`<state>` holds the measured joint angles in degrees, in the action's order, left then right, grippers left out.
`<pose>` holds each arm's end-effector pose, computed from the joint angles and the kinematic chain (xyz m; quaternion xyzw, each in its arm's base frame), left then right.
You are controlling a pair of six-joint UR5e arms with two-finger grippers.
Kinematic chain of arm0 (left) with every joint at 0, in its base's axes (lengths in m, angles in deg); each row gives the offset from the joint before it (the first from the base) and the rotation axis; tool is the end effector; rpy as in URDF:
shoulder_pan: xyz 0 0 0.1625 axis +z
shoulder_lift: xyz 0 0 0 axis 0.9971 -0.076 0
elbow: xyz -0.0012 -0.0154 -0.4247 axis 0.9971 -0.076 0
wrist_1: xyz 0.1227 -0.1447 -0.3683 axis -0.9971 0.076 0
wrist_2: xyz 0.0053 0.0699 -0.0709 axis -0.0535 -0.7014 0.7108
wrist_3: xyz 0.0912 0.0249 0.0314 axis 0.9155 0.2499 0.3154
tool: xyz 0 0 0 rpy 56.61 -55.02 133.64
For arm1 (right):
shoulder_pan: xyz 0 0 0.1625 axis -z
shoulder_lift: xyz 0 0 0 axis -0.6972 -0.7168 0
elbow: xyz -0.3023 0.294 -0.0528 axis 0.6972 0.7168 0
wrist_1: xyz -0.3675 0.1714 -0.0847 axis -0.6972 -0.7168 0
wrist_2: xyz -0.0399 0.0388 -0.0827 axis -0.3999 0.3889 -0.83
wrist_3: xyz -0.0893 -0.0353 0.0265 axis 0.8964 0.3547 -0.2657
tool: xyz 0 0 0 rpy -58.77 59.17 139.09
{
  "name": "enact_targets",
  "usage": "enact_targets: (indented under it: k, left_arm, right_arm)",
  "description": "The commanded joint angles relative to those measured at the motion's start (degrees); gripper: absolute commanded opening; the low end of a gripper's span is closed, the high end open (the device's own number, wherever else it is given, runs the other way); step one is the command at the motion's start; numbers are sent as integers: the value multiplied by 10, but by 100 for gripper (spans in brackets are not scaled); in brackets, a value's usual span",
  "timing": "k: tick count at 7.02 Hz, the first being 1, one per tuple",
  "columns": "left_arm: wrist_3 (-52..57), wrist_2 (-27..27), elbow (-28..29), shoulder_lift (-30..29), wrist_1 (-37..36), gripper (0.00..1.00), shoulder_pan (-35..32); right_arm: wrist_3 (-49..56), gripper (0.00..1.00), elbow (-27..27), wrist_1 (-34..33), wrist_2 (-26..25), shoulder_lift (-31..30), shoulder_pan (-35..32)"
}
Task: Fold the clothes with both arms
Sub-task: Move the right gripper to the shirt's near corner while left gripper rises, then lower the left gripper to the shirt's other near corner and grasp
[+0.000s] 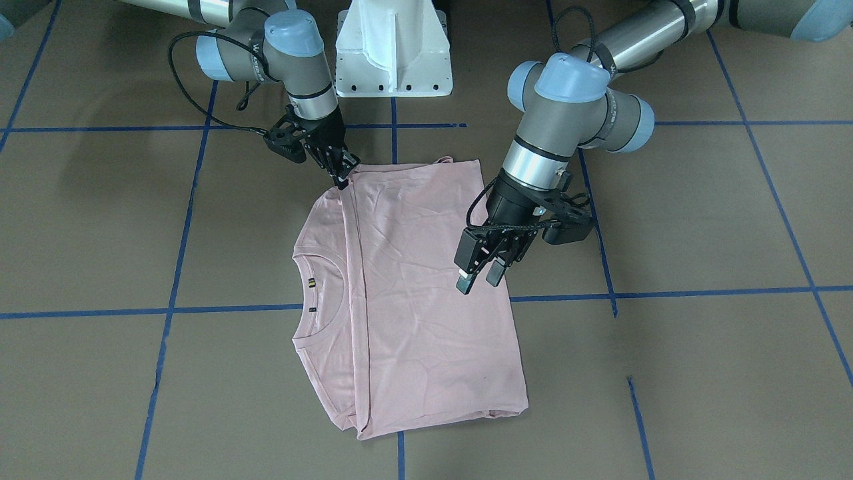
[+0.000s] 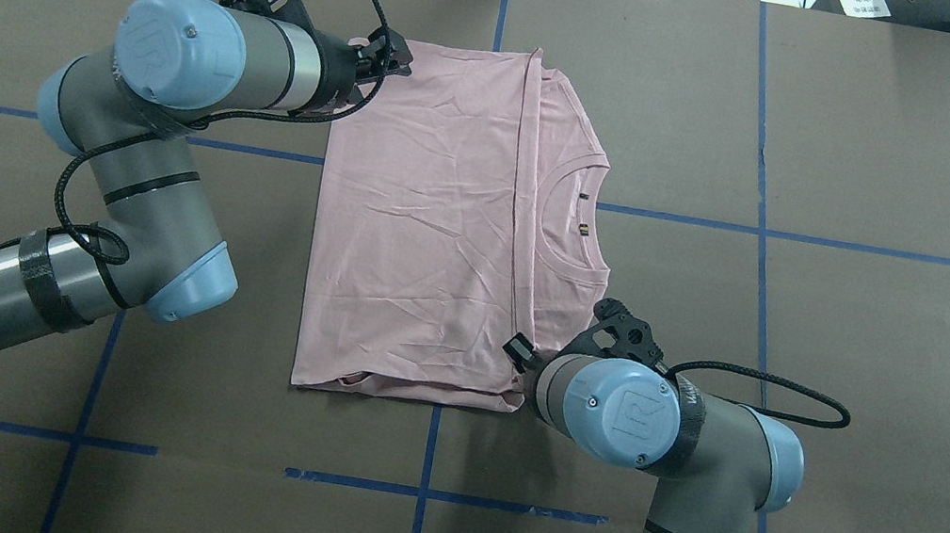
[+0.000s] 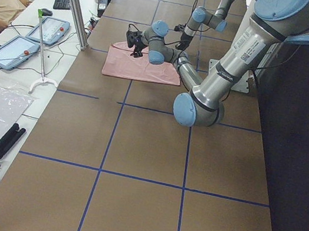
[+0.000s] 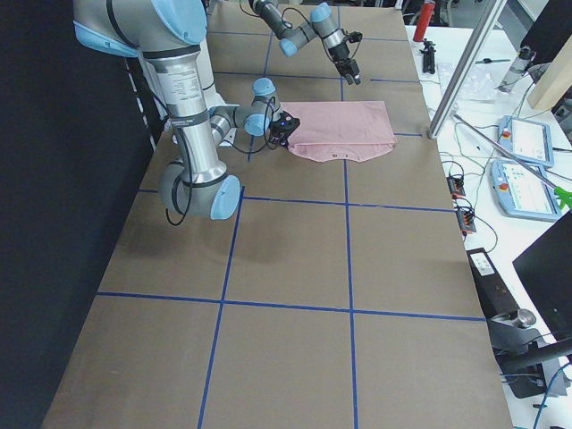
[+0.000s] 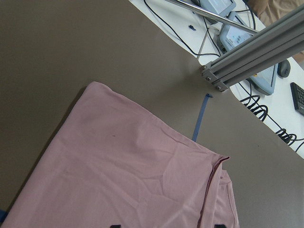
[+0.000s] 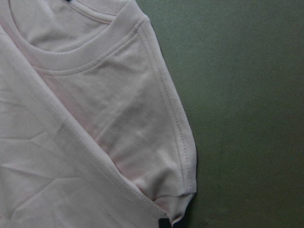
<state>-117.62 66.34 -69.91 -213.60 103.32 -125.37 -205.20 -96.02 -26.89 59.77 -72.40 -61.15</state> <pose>0.4563 -0.5458 0.2260 0.1336 0.5736 -0.3220 0.7412 -0.5671 -0.3154 0.2982 -0.0318 -0.4438 0.3541 0.8226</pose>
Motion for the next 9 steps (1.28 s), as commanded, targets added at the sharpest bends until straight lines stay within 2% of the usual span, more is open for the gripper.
enact_targets:
  k: [1, 2, 4, 5, 6, 7, 9]
  left_arm:
    - [-1, 0, -6, 11, 0, 72, 1]
    - [-17, 1, -53, 56, -1, 72, 10]
    - [-74, -6, -121, 116, -2, 72, 67]
    - [-101, -14, -162, 152, -45, 72, 117]
    - [-128, -33, -203, 158, -116, 72, 160]
    - [-155, -34, -215, 159, -165, 76, 199]
    - [-179, -34, -209, 175, -169, 77, 228]
  right_arm:
    - [1, 0, -9, 1, 1, 0, -1]
    - [1, 0, -15, 0, 2, 0, -2]
    - [1, 0, -41, -13, 1, -9, -4]
    - [0, 0, -53, -27, 0, -12, -2]
    - [1, 0, -58, -28, 0, -12, 0]
    - [1, 0, -57, -28, 1, -13, 2]
    - [2, 0, -58, -28, 1, -12, 2]
